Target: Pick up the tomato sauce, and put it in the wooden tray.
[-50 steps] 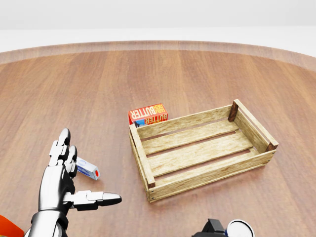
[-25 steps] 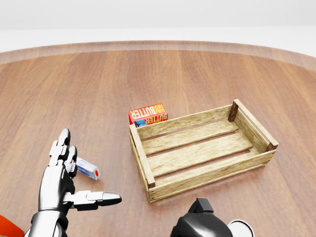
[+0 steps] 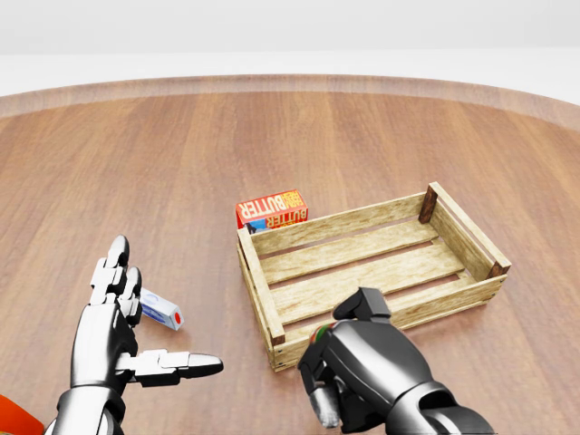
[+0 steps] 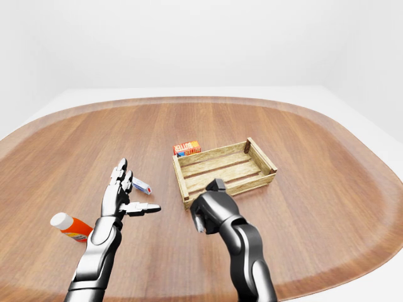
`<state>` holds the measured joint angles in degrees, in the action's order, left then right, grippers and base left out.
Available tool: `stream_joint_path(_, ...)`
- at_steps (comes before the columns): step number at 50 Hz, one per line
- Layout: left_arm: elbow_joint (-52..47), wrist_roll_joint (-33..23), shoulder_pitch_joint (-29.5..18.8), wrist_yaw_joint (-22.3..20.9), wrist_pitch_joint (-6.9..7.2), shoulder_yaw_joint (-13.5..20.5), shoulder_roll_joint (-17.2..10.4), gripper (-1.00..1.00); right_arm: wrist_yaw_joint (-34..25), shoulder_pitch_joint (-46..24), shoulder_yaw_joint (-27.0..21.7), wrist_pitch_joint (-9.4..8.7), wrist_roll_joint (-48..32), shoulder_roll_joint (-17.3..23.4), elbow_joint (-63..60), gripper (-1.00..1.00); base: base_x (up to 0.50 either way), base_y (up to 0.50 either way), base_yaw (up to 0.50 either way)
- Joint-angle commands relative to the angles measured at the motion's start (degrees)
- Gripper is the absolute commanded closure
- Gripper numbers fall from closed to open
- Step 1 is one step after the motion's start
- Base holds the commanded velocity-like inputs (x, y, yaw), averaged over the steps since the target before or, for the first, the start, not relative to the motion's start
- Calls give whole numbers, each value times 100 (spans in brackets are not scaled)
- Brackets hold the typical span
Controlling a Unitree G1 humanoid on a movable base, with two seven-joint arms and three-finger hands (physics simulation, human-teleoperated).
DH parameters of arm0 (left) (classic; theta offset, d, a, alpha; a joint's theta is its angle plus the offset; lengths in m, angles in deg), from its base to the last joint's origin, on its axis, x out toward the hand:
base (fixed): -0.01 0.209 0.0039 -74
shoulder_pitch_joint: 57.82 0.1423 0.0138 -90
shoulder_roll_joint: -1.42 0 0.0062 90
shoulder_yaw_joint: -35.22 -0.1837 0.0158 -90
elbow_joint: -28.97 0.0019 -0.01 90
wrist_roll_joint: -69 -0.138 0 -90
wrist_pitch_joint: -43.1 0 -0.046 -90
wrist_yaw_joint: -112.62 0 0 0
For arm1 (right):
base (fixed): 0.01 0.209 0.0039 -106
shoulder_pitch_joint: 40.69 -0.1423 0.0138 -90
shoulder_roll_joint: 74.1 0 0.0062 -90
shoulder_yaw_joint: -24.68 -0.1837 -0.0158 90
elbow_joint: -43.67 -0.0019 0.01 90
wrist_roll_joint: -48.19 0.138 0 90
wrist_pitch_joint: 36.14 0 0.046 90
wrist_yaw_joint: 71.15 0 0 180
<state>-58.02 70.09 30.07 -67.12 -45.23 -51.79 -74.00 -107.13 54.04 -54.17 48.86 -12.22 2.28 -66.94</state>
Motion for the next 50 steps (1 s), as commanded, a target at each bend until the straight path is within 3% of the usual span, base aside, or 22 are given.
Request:
stream_joint_path(1,0,2,0,-2,0,0,0,-100,-129,-409,-222,0,-37,-88,-483,100,0,0,0)
stream_joint_path(30,1,-2,0,-2,-2,-1,-1,-100,-402,-1719,-768,0,90,39,-561,100,0,0,0)
stream_joint_path(50,1,1,0,-2,-2,0,0,-100,100,-2900,-1225,0,606,571,1036,100,0,0,0)
